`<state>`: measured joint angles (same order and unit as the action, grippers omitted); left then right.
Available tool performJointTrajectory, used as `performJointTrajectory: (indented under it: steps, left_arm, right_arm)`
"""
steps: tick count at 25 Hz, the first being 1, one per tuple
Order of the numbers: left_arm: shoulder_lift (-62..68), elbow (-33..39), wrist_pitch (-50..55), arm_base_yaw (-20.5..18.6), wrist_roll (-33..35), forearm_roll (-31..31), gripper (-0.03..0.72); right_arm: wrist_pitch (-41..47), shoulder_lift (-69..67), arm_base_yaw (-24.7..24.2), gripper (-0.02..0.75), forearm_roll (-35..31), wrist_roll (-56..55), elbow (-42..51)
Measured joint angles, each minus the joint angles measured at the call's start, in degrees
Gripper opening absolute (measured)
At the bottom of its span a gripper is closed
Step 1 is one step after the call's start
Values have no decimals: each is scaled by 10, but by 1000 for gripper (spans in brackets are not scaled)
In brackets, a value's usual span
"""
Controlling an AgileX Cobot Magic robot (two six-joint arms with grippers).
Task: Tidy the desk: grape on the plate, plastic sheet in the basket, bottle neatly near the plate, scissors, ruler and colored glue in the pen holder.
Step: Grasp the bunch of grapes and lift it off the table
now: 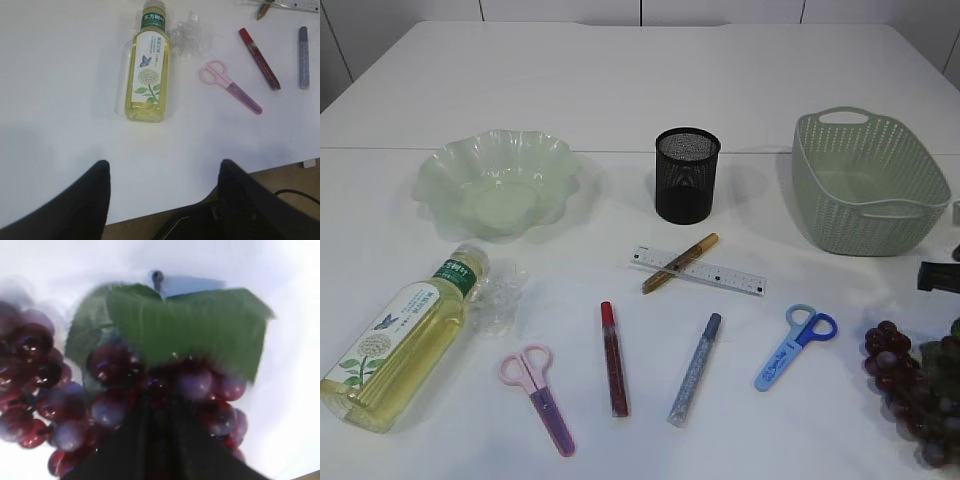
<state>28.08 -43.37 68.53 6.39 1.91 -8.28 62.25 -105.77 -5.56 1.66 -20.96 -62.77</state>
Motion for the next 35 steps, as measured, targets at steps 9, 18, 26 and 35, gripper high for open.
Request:
performJointTrajectory:
  steps: [9, 18, 26, 35]
  left_arm:
    - [0, 0, 0, 0, 0, -1, 494]
    - [0, 0, 0, 0, 0, -3, 494]
    - [0, 0, -5, 0, 0, -8, 494]
    - [0, 0, -18, 0, 0, -23, 494]
  right_arm:
    - [0, 84, 0, 85, 3, 27, 1]
    - [18, 129, 0, 81, 0, 46, -12]
    - [67, 134, 0, 81, -17, 66, -92]
    - [76, 156, 0, 80, -51, 103, -137]
